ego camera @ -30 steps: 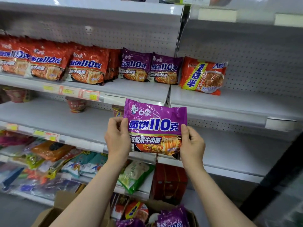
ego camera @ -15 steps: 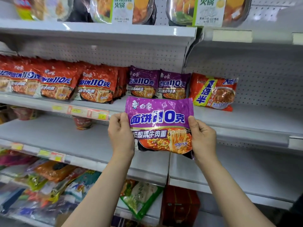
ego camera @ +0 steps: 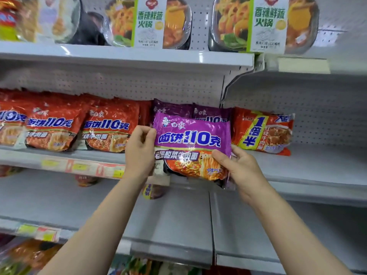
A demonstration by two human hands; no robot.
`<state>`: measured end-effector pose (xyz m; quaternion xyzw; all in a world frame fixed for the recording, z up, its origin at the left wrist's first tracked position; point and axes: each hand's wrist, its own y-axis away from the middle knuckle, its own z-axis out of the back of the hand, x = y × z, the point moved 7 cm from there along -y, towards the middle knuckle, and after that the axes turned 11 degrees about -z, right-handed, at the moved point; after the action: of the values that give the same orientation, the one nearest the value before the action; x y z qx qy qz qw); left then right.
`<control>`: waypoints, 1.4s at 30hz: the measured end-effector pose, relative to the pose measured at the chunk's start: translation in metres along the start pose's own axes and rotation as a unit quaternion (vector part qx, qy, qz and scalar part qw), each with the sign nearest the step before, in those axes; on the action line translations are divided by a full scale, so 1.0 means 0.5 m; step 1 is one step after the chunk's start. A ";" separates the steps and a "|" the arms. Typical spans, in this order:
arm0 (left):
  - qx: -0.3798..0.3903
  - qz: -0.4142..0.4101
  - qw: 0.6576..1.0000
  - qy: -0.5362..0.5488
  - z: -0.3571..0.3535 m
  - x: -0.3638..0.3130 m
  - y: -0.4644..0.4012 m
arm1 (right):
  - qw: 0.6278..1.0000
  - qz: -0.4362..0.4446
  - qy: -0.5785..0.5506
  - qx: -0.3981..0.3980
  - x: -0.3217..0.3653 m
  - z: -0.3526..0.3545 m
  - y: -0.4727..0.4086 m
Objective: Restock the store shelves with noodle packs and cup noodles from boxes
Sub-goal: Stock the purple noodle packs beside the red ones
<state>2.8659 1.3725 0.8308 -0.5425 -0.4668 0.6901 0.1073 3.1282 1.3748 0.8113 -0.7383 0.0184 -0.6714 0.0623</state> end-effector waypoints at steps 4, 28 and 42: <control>0.057 0.012 0.998 -0.025 -0.017 0.033 -0.068 | 0.998 -0.054 -0.014 -0.004 0.001 -0.018 -0.075; 0.328 0.123 0.922 -0.168 -0.174 0.247 -0.186 | 0.991 -0.111 0.027 -0.070 -0.053 -0.157 -0.448; 0.388 0.108 0.877 -0.261 -0.169 0.268 -0.163 | 0.897 0.006 0.370 -0.241 -0.025 -0.151 -0.450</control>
<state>2.8563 1.5490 0.8079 -0.3045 -0.1114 0.9397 0.1088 3.0395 1.5942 0.8321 -0.4291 0.2055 -0.8707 -0.1248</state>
